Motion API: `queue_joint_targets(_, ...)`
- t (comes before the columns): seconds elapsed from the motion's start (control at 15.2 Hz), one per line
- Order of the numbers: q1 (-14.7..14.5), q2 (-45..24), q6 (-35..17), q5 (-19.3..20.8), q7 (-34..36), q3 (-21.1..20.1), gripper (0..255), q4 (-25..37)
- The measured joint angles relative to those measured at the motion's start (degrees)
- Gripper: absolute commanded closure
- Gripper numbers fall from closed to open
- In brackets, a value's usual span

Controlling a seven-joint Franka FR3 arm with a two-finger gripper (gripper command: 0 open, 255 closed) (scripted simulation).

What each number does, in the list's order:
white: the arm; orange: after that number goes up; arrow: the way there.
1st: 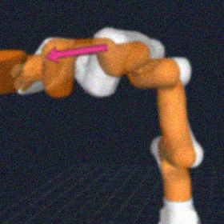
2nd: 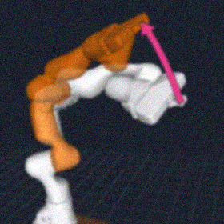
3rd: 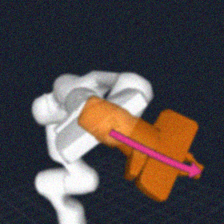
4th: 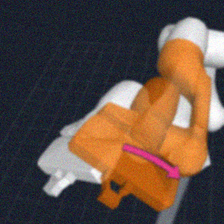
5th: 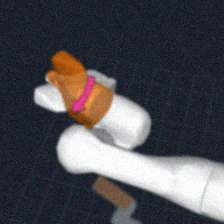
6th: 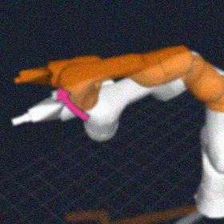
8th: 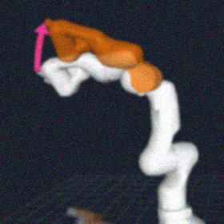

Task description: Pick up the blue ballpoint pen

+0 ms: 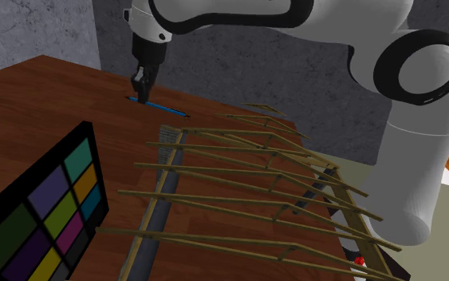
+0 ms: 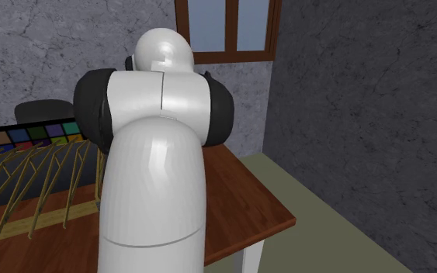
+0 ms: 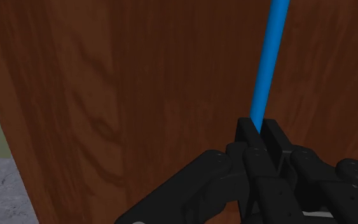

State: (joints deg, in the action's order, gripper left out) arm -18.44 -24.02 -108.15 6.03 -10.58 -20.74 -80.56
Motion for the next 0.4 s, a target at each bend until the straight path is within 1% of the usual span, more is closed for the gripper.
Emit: queue_joint_targets(0.4,-0.31,0.16,4.28,-0.10,0.00,-0.13,255,4.16)
